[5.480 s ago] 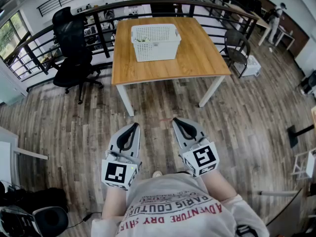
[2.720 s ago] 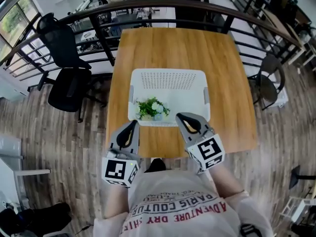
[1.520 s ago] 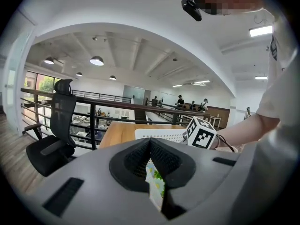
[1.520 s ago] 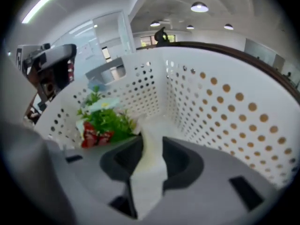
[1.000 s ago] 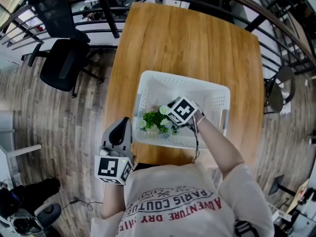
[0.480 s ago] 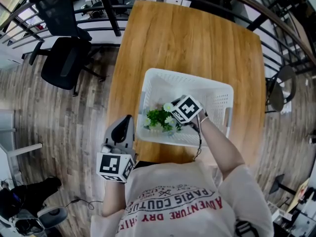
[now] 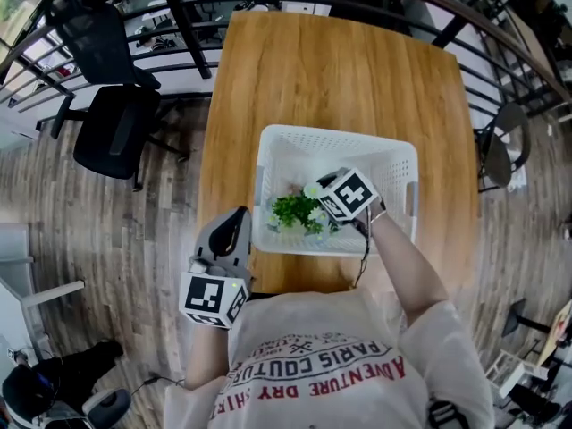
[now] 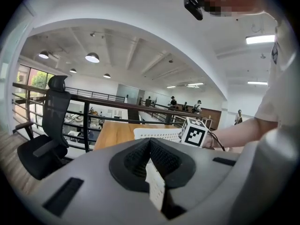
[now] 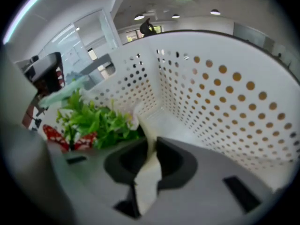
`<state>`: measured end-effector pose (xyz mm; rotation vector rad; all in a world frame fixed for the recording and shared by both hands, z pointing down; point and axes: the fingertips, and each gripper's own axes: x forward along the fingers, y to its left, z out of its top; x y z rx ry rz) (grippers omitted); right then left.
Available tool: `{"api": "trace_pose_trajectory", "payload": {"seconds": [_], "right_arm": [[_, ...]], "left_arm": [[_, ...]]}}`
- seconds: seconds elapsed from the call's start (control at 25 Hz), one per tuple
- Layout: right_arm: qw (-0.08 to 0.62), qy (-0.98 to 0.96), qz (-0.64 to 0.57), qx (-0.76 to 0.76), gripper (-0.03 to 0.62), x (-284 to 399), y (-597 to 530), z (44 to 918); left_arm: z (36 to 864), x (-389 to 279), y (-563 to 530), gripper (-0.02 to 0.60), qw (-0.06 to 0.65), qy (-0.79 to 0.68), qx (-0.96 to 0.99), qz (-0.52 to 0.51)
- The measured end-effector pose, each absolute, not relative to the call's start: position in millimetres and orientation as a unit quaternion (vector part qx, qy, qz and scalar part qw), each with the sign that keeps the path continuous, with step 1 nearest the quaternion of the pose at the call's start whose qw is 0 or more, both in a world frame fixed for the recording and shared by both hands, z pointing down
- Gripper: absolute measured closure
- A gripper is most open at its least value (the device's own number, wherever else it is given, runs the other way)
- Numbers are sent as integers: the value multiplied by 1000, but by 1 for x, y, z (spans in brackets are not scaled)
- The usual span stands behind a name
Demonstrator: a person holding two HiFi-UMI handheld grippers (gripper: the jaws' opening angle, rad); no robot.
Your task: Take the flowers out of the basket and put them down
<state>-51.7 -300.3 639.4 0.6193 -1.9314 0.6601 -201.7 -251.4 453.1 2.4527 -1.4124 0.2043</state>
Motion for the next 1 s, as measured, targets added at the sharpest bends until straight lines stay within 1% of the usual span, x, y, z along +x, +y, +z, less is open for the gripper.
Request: {"api": "trace_pose_trajectory", "payload": {"seconds": [0.08, 0.2, 0.36, 0.52, 0.72, 1.0], "right_arm": [[475, -795, 263, 271, 511, -50, -305, 625], [458, -800, 255, 291, 511, -44, -306, 602], [442, -803, 245, 317, 511, -17, -304, 570], [412, -814, 236, 335, 511, 7, -306, 533], [369, -831, 217, 356, 511, 36, -305, 493], [319, -865, 178, 343, 511, 85, -293, 441]], "left_arm": [[449, -199, -254, 555, 131, -474, 867, 75], [443, -190, -255, 555, 123, -460, 877, 70], [428, -163, -252, 555, 109, -434, 892, 64], [411, -140, -251, 555, 91, -418, 902, 58], [408, -102, -253, 555, 87, -430, 897, 52], [391, -37, -250, 555, 67, -464, 882, 39]]}}
